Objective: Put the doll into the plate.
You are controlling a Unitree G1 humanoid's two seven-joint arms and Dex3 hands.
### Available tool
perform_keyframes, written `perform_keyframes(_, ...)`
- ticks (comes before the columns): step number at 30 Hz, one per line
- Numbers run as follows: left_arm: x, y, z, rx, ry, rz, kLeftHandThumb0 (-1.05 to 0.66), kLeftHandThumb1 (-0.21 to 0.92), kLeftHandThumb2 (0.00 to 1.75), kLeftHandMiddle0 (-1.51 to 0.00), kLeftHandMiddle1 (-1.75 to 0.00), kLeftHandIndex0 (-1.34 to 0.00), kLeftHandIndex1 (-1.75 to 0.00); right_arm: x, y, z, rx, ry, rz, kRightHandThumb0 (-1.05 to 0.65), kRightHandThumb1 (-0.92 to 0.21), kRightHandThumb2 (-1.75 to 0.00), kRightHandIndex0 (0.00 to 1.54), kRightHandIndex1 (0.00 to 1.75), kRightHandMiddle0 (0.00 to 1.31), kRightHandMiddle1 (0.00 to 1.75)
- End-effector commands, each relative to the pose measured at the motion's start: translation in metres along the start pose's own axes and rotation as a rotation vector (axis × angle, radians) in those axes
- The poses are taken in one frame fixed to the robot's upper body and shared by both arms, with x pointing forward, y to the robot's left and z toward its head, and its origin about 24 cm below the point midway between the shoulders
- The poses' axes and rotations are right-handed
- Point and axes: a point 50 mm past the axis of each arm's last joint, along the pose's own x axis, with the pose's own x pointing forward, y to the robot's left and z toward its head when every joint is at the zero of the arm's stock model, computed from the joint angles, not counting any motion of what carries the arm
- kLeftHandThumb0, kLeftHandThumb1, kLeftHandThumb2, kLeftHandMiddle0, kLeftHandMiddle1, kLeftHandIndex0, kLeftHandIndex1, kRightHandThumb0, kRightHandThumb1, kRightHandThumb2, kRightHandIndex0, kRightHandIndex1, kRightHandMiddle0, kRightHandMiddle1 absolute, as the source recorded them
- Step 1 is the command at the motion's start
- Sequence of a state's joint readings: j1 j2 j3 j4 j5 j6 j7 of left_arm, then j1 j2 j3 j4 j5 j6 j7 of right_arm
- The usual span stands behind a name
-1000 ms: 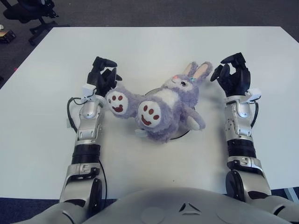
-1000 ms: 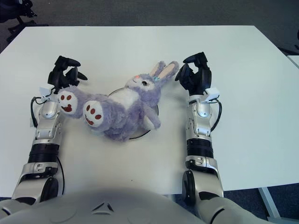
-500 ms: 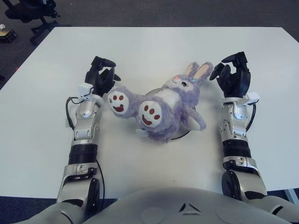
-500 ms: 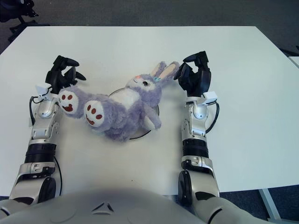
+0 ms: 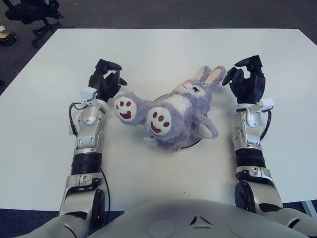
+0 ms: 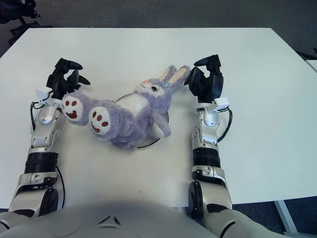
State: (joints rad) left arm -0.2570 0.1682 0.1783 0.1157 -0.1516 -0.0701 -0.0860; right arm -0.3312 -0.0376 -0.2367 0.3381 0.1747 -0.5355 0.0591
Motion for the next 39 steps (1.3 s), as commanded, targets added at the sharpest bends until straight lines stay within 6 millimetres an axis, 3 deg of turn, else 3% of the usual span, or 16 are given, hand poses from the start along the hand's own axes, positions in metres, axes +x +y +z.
perform_keyframes(1,0.006,-0.001,0.008,-0.008,-0.026,-0.021,-0.35,0.92,0.46,-0.58,-1.69,-0.27,-1.68,-0.002,-0.006,0.004,-0.022,-0.02,-0.008,-0.36,-0.82,-0.65,0.99,1.75,0.27,1.75)
perform_keyframes(29,0.008,-0.008,0.01,-0.024,-0.029,-0.052,-0.35,0.92,0.46,-0.57,-1.69,-0.26,-1.69,-0.006,-0.014,0.006,-0.063,0.014,-0.014,-0.36,-0.8,-0.68,0.98,1.75,0.28,1.75)
perform_keyframes(35,0.013,-0.009,0.007,-0.021,-0.024,-0.051,-0.35,0.92,0.46,-0.58,-1.69,-0.26,-1.69,-0.005,-0.013,0.004,-0.103,0.052,0.007,-0.36,-0.8,-0.68,0.97,1.75,0.28,1.75)
perform_keyframes(39,0.034,-0.015,0.005,-0.001,-0.005,-0.09,-0.35,0.92,0.44,-0.58,-1.67,-0.28,-1.67,-0.007,-0.007,0.002,-0.118,0.077,0.018,-0.36,-0.8,-0.67,0.97,1.75,0.28,1.75)
